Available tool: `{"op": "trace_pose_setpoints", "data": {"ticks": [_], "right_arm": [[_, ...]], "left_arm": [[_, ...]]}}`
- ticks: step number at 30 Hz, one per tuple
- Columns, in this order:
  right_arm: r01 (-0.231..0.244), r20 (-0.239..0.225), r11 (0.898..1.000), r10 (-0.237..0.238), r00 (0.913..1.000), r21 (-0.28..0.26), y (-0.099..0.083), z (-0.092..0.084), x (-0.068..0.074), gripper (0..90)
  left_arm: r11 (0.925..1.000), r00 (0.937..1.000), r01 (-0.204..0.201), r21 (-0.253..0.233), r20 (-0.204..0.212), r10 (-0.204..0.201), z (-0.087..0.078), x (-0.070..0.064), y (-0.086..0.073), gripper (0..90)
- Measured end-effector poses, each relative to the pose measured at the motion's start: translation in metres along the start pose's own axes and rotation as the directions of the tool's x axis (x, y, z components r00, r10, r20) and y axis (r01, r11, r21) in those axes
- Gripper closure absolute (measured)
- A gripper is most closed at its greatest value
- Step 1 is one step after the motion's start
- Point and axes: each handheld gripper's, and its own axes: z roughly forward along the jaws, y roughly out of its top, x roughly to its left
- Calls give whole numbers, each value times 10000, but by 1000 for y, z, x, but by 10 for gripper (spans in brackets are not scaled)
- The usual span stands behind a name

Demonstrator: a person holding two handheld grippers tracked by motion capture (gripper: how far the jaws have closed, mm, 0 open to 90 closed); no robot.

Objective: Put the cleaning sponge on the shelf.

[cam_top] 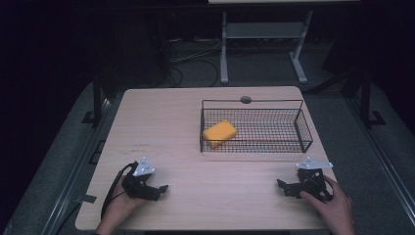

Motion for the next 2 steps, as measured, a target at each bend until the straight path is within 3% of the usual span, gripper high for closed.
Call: {"op": "trace_pose_setpoints", "data": {"ticks": [2], "right_arm": [[-2,0,10000,2,10000,1,0,0,0,12]], "left_arm": [[9999,9999,99,-55,66,-99,0,1,-1,126]]}}
